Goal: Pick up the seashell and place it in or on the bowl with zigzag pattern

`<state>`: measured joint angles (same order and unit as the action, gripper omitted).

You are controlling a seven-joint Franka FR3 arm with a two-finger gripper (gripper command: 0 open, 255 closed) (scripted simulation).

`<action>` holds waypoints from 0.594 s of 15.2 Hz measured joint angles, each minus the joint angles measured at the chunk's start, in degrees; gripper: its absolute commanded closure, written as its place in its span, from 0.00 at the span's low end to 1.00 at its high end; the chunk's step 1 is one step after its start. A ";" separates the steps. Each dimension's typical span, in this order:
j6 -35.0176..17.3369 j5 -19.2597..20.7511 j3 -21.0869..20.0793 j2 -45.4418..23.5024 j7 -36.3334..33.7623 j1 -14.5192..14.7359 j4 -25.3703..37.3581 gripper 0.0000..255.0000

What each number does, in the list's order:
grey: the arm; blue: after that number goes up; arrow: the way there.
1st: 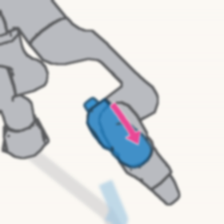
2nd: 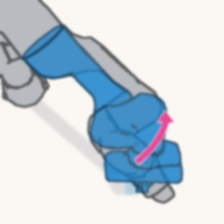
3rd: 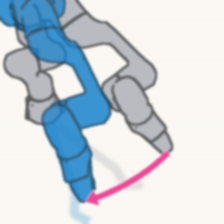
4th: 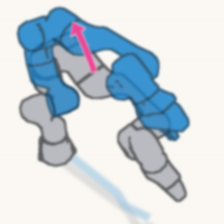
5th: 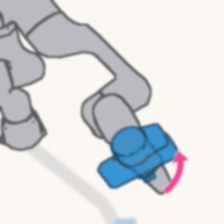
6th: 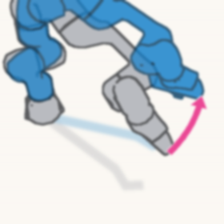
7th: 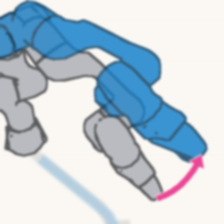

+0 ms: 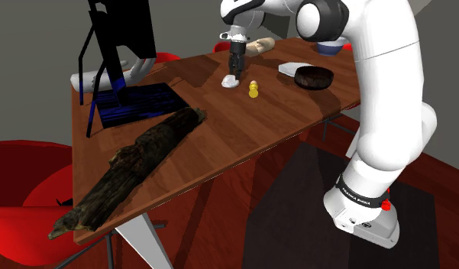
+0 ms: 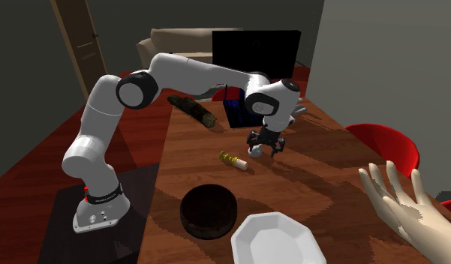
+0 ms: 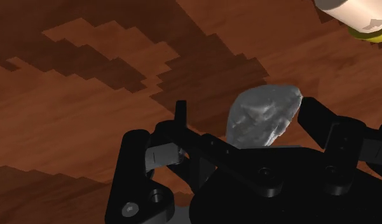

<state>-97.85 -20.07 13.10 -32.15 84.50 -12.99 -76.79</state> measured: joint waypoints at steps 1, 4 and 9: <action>0.36 0.06 0.07 0.31 0.03 0.19 -0.95 0.00; 0.62 -0.12 0.15 -0.20 -0.04 0.42 -0.63 0.00; -0.48 -0.28 0.28 -0.52 -0.23 0.63 0.03 1.00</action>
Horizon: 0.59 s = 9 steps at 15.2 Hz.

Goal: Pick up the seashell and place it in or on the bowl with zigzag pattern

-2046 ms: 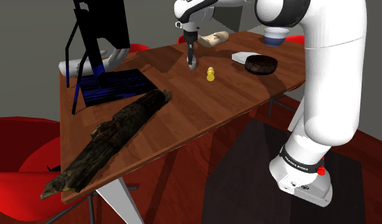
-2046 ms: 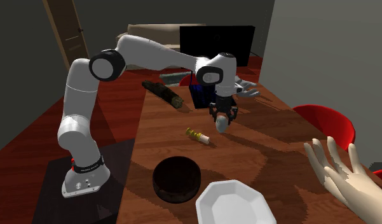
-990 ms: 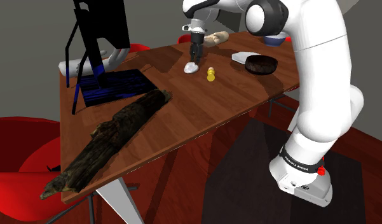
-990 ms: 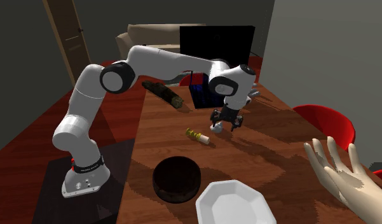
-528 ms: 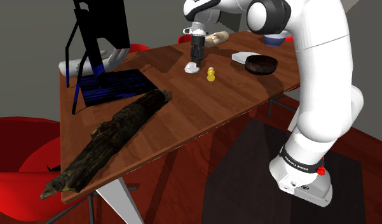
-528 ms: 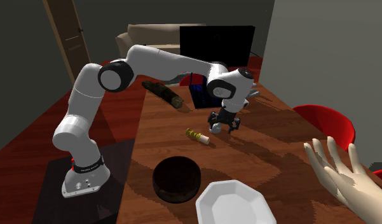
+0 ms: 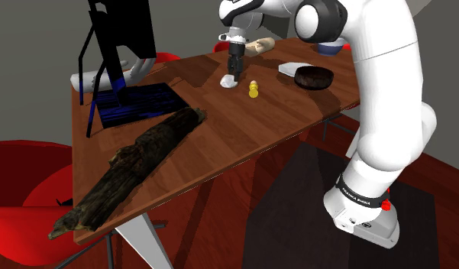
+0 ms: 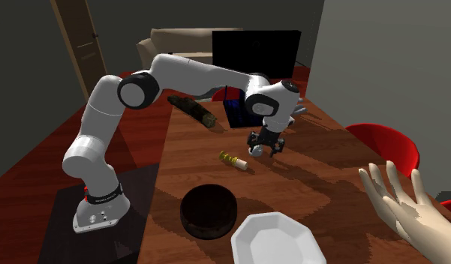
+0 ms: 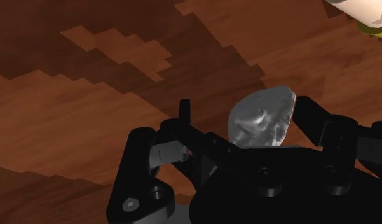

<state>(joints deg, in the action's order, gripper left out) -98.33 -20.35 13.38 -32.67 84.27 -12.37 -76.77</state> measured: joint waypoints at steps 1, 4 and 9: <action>0.14 0.00 0.00 0.00 -0.03 0.01 0.08 1.00; 0.14 0.00 0.00 0.14 -0.08 0.10 -0.09 1.00; 0.35 -0.02 0.12 0.43 0.10 0.07 -0.03 1.00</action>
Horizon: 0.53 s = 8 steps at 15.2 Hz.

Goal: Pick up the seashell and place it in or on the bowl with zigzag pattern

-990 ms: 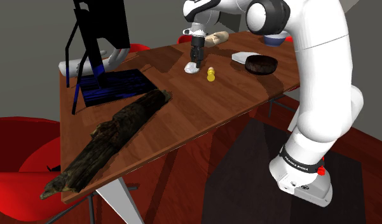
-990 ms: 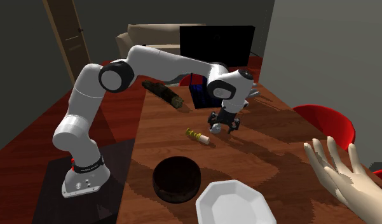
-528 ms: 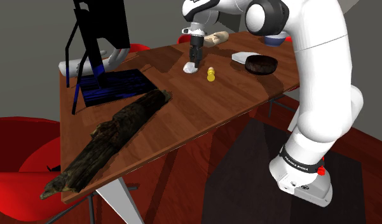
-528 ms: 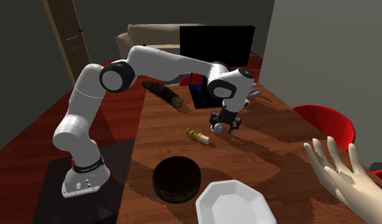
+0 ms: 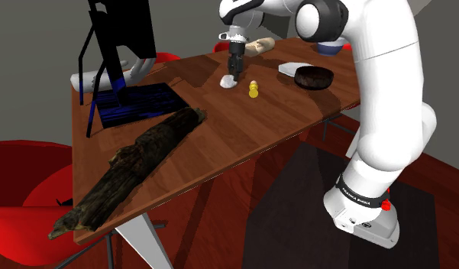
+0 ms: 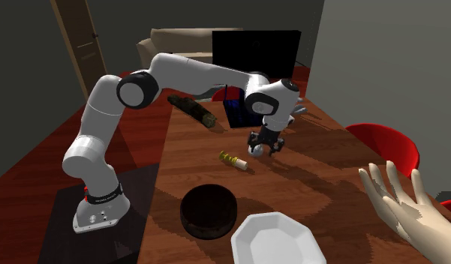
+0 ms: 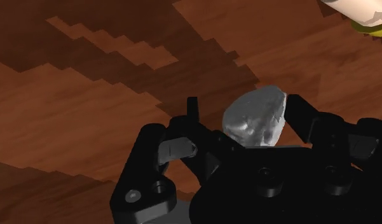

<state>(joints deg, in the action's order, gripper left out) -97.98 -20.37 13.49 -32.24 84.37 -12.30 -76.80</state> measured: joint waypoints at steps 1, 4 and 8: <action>0.38 0.01 0.04 0.20 -0.10 -0.01 0.40 1.00; 1.77 0.14 0.13 0.27 -0.57 -0.09 1.96 1.00; 4.37 0.31 0.14 0.37 -1.34 -0.21 4.34 1.00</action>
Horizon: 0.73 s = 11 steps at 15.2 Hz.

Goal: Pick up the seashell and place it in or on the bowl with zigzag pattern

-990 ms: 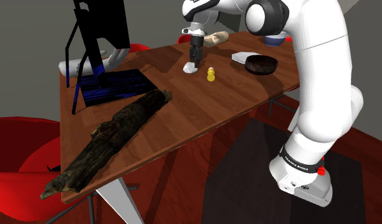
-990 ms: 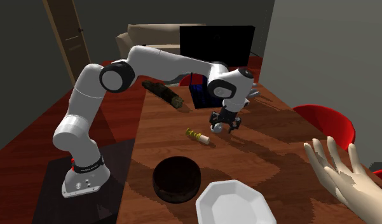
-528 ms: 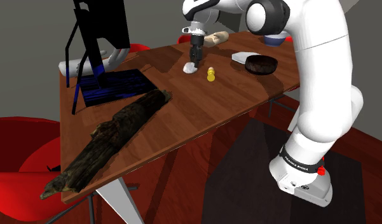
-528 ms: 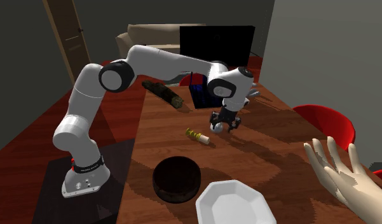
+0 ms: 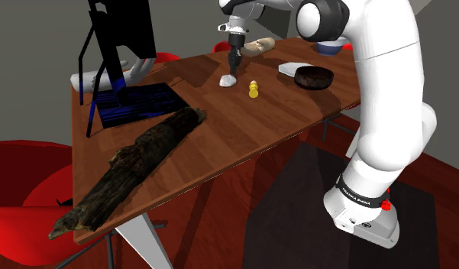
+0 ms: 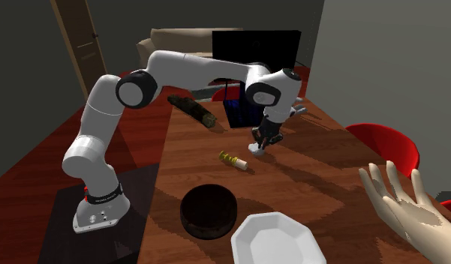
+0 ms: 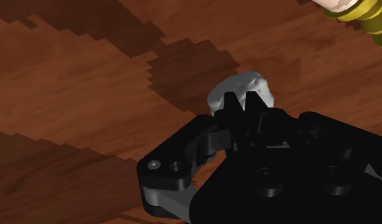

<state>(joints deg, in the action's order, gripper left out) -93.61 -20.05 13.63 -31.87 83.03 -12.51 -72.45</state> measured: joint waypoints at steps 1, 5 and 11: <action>0.72 0.00 -0.01 -0.14 -0.14 -0.11 0.83 1.00; 1.94 0.10 0.00 0.23 -0.54 -0.10 1.73 0.00; -60.91 49.64 1.08 30.47 -23.66 12.80 -54.35 0.00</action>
<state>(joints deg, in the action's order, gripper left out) -154.52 29.59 14.71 -1.40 59.37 0.29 -126.80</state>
